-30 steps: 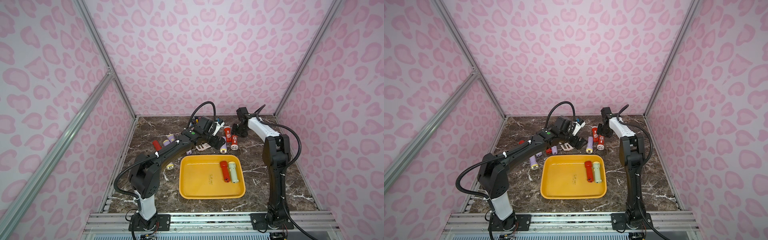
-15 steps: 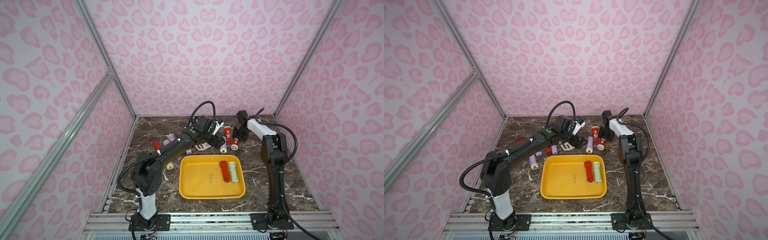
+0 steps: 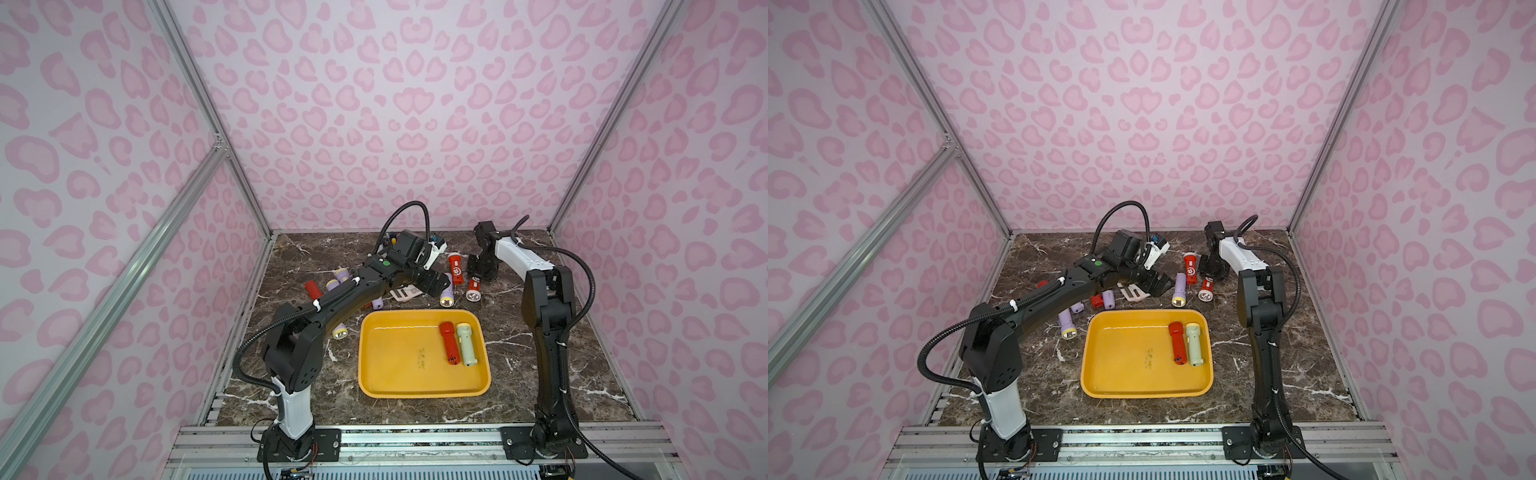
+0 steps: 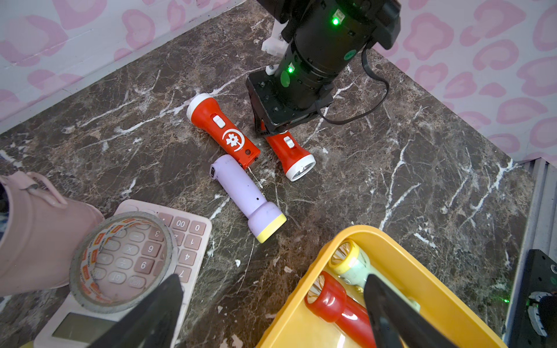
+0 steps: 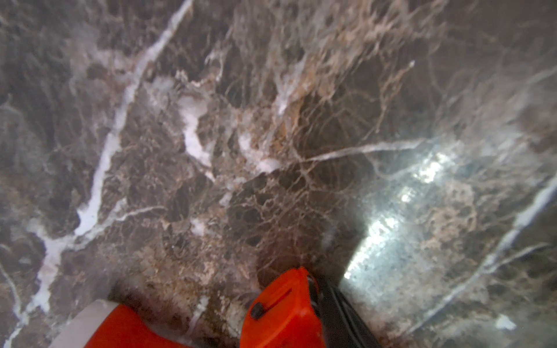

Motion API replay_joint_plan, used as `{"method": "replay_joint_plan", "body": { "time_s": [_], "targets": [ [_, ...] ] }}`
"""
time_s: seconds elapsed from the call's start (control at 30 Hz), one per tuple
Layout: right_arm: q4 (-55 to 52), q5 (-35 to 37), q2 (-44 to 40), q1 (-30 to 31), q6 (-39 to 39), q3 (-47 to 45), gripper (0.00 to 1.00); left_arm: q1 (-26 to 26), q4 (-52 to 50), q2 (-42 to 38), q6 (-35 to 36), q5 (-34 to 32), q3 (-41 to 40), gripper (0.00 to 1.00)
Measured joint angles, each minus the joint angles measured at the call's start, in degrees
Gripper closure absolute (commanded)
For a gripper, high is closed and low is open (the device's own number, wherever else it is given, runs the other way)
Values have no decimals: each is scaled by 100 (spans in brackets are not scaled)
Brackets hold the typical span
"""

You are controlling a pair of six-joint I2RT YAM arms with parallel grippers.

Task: Put the flashlights into the storage boxes
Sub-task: Pick up the flashlight from the center of the board, then place the flashlight at the storage box.

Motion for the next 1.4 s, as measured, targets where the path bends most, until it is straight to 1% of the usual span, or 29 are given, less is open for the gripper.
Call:
{"method": "replay_joint_plan", "body": {
  "time_s": [0.37,0.7,0.9,1.07,1.17,1.4],
  "targets": [
    [-35,48,-444,-26,-11,-221,67,-2,28,-197,-48,-48,-179,5],
    [-122,87,-1158,-61,-96,-457,67,-94,39,-468,-61,-118,-522,5],
    [-181,74,-1766,-24,-136,-728,67,-208,44,-713,-109,-319,-785,5],
    [-184,-17,-2343,160,-151,-1134,67,-361,48,-1047,-254,-525,-1034,2],
    [-177,-48,-2673,308,-173,-1449,67,-503,46,-1257,-310,-667,-1185,2],
    [-66,-177,-3519,719,-214,-2319,66,-929,127,-1915,-599,-1287,-1816,2]
  ]
}}
